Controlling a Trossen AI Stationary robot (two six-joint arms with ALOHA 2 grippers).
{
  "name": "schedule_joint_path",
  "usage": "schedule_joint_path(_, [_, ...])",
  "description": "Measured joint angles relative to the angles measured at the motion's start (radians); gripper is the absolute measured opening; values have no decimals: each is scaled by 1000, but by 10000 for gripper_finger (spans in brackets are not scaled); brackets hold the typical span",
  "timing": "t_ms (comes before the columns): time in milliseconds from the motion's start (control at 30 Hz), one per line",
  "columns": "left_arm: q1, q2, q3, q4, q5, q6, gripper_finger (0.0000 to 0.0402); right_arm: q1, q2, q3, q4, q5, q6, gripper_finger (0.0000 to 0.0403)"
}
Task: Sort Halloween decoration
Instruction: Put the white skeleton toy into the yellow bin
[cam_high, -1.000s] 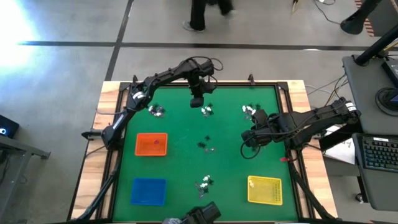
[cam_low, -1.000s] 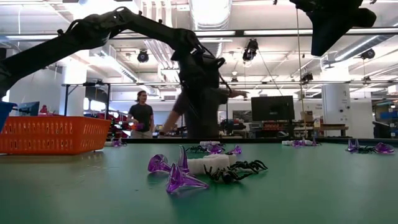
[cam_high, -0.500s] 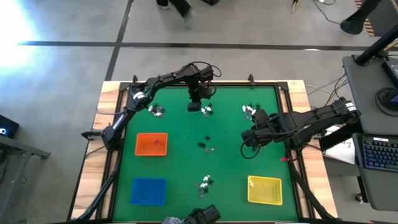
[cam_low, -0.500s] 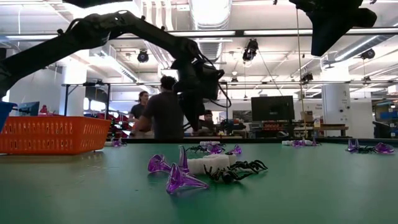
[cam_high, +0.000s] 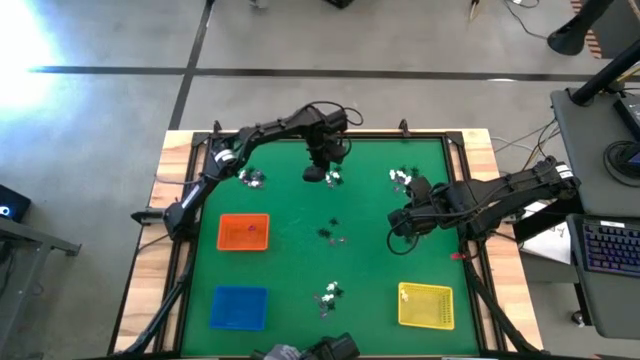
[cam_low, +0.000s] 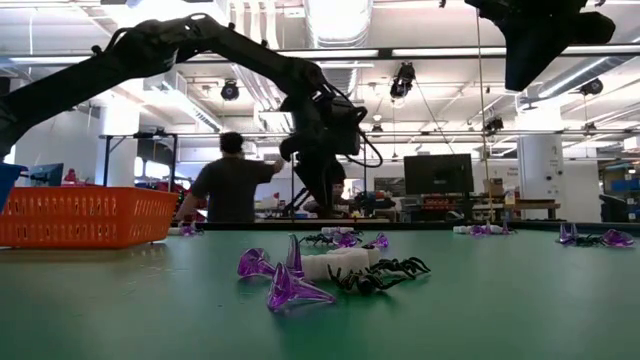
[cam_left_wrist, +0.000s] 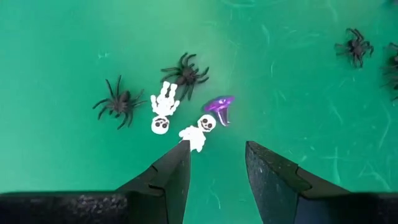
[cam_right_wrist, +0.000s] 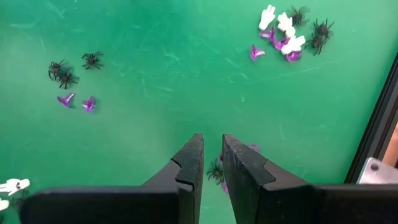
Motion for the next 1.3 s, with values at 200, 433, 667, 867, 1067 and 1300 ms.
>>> schedule_joint_path(200, [-1,0,0,18,-3,1,136,0,0,0,0,-4,8,52])
schedule_joint_path(433, [5,0,-39,65,-4,2,136,0,0,0,0,-4,28,52])
schedule_joint_path(667, [8,-2,-60,92,-25,5,136,0,0,0,1,-4,37,52])
schedule_joint_path(867, [8,-1,-52,46,-80,9,136,0,0,0,3,-4,46,52])
schedule_joint_path(1067, [8,1,-43,-3,-120,-9,136,0,0,0,4,-4,46,52])
schedule_joint_path(1300, [8,1,6,-79,-105,-107,136,0,0,0,4,-4,41,52])
